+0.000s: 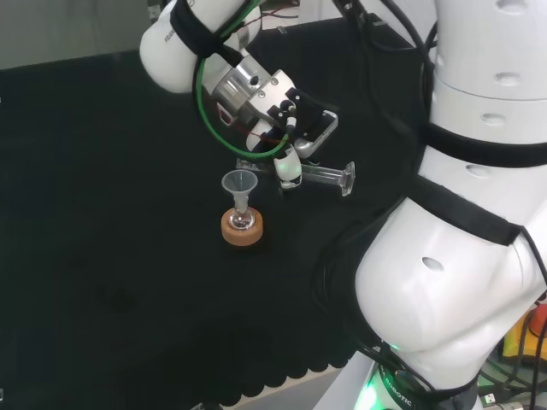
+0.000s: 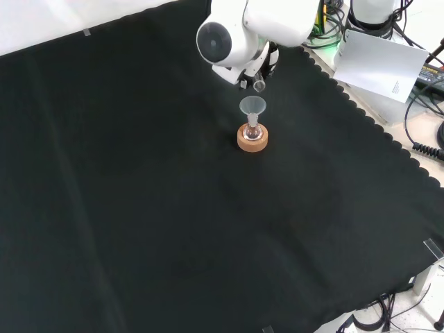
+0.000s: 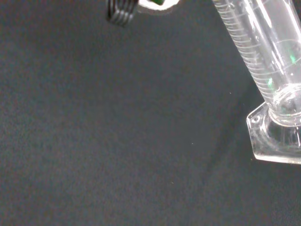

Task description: Put the graduated cylinder back on the table.

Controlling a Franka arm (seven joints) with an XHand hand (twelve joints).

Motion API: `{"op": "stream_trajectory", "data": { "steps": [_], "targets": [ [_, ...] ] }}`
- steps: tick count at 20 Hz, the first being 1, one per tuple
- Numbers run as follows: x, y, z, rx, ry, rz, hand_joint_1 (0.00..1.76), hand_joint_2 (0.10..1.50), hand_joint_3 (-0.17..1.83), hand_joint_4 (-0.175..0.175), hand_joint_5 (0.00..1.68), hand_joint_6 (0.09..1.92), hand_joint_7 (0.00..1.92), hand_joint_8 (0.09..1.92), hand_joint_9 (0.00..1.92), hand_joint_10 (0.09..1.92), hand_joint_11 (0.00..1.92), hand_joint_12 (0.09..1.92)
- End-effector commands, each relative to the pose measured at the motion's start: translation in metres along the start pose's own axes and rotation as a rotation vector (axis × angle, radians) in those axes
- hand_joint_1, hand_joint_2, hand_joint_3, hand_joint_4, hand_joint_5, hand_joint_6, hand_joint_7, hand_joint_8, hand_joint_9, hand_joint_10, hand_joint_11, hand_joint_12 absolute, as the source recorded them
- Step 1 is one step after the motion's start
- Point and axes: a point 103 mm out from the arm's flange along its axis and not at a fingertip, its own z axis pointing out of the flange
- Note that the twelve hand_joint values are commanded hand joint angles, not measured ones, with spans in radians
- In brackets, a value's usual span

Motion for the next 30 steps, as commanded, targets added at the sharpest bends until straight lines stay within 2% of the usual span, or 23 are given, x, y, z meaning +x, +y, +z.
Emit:
{"op": "stream_trajectory", "data": {
  "steps": [1,9,16,19,24,30],
  "targets": [
    [-0.006,-0.007,0.005,-0.116,0.098,-0.033,1.14,0.91,0.49,-0.175,0.95,1.15,1.34,0.15,1.46,0.09,1.31,0.67],
    [-0.017,-0.004,-0.008,-0.295,0.216,-0.04,1.14,0.91,0.49,-0.175,0.95,1.16,1.34,0.15,1.46,0.09,1.3,0.67],
    [-0.063,0.023,-0.026,-0.477,0.326,-0.092,1.14,0.91,0.5,-0.175,0.94,1.16,1.34,0.15,1.46,0.09,1.3,0.67],
    [-0.084,0.034,-0.029,-0.545,0.367,-0.1,1.14,0.91,0.5,-0.175,0.94,1.16,1.34,0.16,1.46,0.09,1.3,0.67],
    [-0.111,0.058,-0.037,-0.579,0.409,-0.112,1.14,0.91,0.5,-0.175,0.94,1.17,1.34,0.16,1.46,0.09,1.3,0.67],
    [-0.129,0.085,-0.045,-0.661,0.496,-0.138,1.14,0.91,0.5,-0.175,0.94,1.17,1.34,0.16,1.46,0.09,1.31,0.68]
  ]
}}
